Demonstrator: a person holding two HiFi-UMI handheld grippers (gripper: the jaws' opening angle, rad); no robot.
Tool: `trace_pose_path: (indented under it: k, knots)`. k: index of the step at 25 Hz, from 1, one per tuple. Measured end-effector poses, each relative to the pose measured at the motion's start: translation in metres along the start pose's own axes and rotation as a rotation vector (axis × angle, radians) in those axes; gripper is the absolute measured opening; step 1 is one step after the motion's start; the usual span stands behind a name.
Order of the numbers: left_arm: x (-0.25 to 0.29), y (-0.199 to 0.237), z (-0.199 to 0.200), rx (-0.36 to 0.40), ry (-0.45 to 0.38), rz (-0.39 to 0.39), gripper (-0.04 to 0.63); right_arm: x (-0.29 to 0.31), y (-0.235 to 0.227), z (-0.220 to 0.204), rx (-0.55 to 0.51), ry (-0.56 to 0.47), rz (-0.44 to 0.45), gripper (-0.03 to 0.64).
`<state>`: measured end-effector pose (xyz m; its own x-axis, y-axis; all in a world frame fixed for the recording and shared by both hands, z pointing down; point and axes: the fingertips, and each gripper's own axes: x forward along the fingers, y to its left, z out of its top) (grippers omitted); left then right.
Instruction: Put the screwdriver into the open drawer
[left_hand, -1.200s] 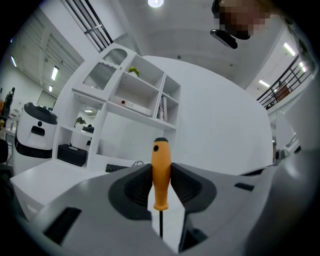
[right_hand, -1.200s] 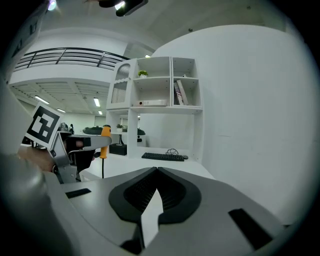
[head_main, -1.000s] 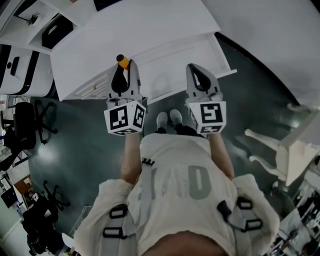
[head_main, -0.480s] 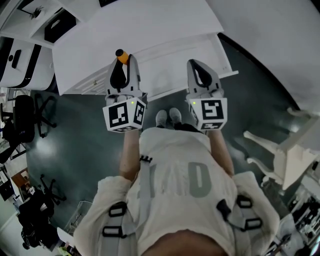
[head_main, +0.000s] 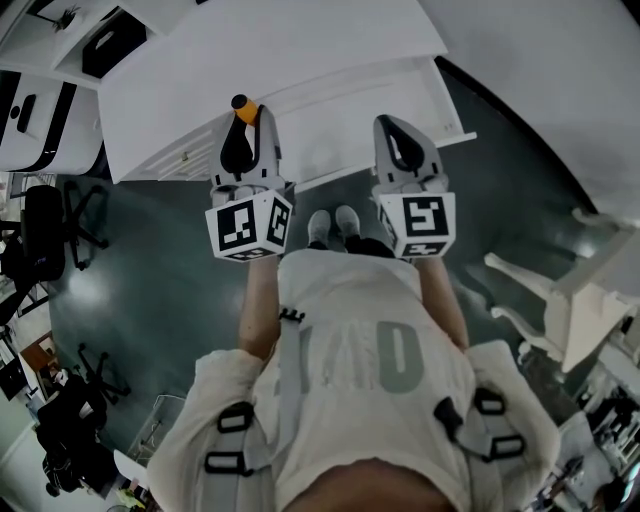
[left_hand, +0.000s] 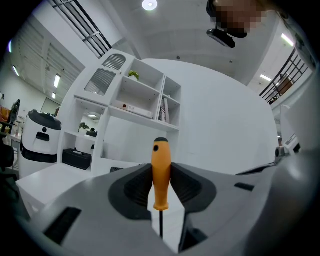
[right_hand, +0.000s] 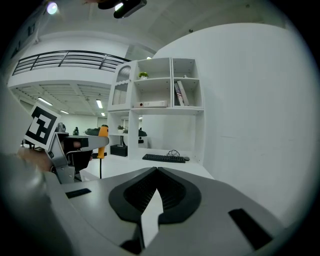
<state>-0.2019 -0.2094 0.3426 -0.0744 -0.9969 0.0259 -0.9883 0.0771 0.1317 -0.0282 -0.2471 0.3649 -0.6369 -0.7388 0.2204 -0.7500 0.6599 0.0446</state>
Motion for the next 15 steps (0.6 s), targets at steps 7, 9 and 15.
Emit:
trace_pose_path:
  k: [7,9,15]
  knots:
    - [0.01,-0.007,-0.007,-0.062,0.016,-0.041,0.11,-0.003,-0.005,-0.009,0.013,0.028,-0.011,0.005]
    - [0.02,-0.011,-0.007,-0.051,0.024,-0.056,0.11,-0.005,-0.011,-0.016,0.002,0.038,-0.027,0.005]
    - [0.06,-0.021,-0.049,-0.069,0.234,-0.142,0.11,-0.01,-0.022,-0.027,0.016,0.068,-0.055,0.005]
